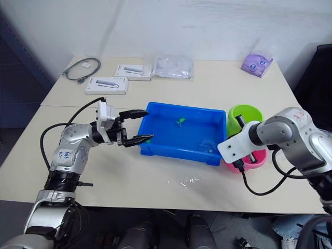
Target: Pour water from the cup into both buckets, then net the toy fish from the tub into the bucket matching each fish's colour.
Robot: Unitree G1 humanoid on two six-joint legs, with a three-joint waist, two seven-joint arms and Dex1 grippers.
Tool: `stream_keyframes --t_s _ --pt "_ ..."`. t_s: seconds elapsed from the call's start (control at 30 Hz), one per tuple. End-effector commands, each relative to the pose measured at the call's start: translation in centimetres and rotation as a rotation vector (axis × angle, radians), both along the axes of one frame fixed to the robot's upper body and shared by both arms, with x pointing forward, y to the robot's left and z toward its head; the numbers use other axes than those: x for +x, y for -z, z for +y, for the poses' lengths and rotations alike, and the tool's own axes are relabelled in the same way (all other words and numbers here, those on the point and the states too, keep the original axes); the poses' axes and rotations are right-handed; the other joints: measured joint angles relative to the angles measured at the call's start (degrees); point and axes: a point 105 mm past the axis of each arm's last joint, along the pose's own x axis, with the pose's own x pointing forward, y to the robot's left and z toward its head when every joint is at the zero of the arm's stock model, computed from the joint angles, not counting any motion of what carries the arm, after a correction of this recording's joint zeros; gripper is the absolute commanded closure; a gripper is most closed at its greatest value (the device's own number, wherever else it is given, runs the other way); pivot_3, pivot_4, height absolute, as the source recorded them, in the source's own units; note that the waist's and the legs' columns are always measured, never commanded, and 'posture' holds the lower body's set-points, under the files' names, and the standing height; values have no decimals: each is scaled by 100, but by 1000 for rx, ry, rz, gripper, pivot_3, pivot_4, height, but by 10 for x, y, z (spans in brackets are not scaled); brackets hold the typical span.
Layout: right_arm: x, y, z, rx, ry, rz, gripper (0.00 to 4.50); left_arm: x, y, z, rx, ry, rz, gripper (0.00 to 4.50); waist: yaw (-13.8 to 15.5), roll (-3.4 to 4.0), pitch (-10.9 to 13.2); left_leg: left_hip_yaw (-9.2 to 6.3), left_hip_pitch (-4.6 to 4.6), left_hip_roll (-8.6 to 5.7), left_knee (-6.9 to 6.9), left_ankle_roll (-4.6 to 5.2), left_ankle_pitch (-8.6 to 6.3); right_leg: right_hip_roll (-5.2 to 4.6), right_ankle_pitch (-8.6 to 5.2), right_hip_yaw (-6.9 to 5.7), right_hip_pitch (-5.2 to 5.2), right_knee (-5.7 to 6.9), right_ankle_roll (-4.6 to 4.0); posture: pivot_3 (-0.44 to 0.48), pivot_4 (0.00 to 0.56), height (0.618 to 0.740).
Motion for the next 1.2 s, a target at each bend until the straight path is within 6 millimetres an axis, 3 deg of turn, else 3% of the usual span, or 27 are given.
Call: stream_keyframes --t_s 0.03,0.5,0.67,0.93,1.2 --pt "-3 -9 3 82 53 13 4500 -1 -12 -1 -12 0 -44 11 1 0 0 0 0 0 0 0 0 0 0 0 0 0 0 0 150 740" --pt "2 -26 1 593 417 142 4500 -1 -17 6 -9 -32 -66 11 3 0 0 -7 -1 0 -1 -3 -1 -6 0 -2 0 -1 0 0 150 740" --pt "-4 -26 -10 742 500 166 4500 -2 -16 8 -5 -36 -67 11 15 0 0 -11 -2 0 -4 -5 -3 -7 0 -3 1 -5 0 0 150 740" --pt "-16 -34 -32 902 537 26 4500 -6 -19 10 -50 -30 -56 11 14 0 0 -17 -6 0 -4 -5 -3 -8 0 -10 2 -7 0 0 150 740" --pt "-32 -59 -63 1064 595 -184 4500 2 -48 -1 -171 -31 -80 11 26 0 0 -17 -6 -2 -3 -5 -3 -8 1 -8 4 -6 2 0 150 740"
